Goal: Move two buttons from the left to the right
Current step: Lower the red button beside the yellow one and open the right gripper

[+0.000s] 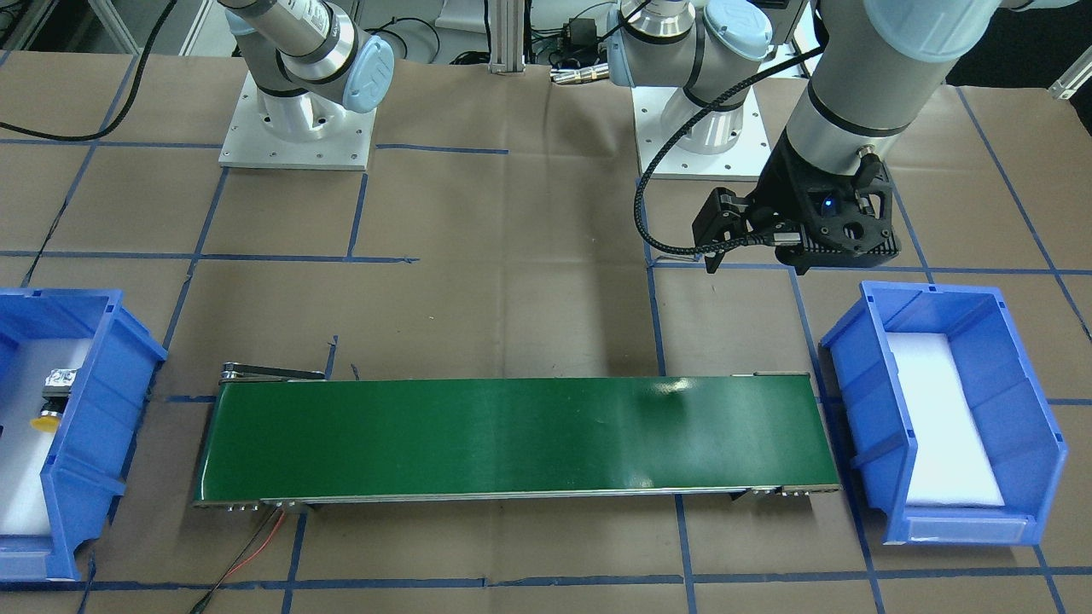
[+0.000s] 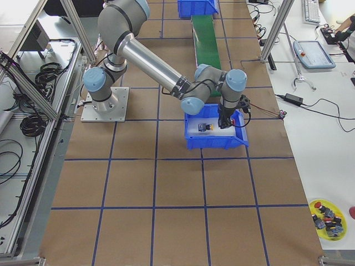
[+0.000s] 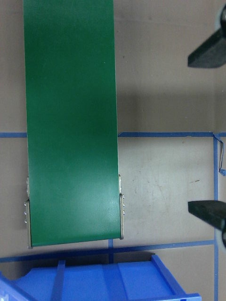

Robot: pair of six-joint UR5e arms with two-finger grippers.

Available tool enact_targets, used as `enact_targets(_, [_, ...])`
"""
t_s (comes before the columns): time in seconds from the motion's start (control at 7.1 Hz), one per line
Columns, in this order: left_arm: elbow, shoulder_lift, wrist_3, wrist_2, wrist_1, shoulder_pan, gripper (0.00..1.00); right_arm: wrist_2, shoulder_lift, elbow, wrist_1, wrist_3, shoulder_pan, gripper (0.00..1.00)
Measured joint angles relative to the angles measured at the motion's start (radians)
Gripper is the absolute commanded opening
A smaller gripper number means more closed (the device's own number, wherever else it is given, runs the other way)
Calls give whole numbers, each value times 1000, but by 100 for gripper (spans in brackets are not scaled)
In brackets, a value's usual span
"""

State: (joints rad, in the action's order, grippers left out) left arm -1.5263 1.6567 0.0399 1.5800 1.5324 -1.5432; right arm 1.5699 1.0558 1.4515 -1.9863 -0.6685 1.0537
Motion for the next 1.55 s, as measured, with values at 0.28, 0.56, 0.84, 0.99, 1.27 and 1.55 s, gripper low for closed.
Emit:
enact_targets(0.28, [0,0,0,0,0,0,100,-5,-44,-8,-15,4,13,5])
enact_targets(0.56, [0,0,0,0,0,0,100,-18,-70,-5,-23,7,19,10])
enact_targets(0.84, [0,0,0,0,0,0,100,-32,-83,0,-25,9,20,95])
enact_targets(0.99, [0,0,0,0,0,0,100,-41,-85,3,-26,9,20,99])
enact_targets(1.27, [0,0,0,0,0,0,100,-85,-85,6,-24,9,20,99])
enact_targets(1.55, [0,0,0,0,0,0,100,-98,-81,-1,-22,9,20,99])
